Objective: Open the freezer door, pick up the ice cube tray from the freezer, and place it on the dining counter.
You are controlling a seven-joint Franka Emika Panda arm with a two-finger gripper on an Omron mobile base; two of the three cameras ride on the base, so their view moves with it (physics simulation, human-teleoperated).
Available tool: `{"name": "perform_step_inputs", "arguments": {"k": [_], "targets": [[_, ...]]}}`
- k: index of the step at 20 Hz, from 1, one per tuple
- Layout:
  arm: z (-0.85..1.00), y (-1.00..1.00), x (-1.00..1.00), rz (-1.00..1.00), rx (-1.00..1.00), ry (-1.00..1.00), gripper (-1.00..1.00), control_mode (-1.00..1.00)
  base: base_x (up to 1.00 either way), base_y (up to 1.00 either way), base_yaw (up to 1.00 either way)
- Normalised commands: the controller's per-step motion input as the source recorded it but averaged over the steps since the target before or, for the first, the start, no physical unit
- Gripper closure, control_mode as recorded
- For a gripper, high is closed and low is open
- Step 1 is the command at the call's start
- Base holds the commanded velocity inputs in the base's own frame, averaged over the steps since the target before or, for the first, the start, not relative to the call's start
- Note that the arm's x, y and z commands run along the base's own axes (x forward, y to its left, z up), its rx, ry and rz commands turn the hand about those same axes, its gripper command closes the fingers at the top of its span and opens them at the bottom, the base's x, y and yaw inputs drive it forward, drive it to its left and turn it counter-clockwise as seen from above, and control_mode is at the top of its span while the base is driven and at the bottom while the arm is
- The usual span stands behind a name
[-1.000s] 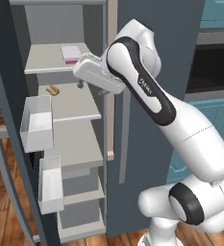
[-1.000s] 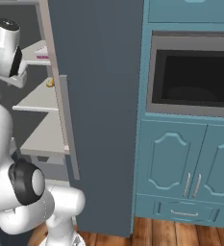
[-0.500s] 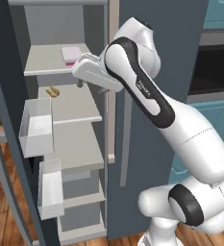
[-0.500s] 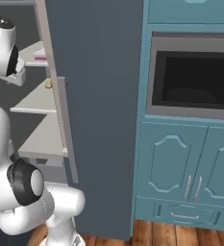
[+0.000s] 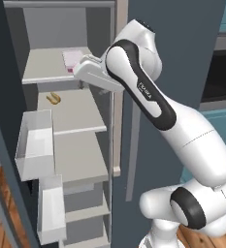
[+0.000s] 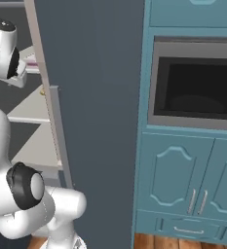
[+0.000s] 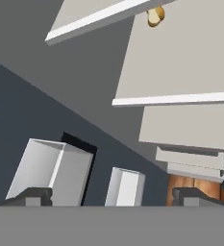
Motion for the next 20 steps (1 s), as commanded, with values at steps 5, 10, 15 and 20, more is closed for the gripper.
{"name": "perform_step_inputs", "arguments": {"k": [5, 10, 15, 20], "targets": [[0.00, 0.00, 0.00, 0.00, 0.00, 0.00, -1.00, 1.00, 0.38, 0.00, -0.01], [0.00, 0.00, 0.00, 0.00, 0.00, 0.00, -1.00, 1.00, 0.41, 0.00, -0.02], [0.00, 0.00, 0.00, 0.00, 0.00, 0.00, -1.00, 1.00, 0.32, 0.00, 0.00], [0.00, 0.00, 0.00, 0.00, 0.00, 0.00, -1.00, 1.00, 0.26, 0.01, 0.00]]}}
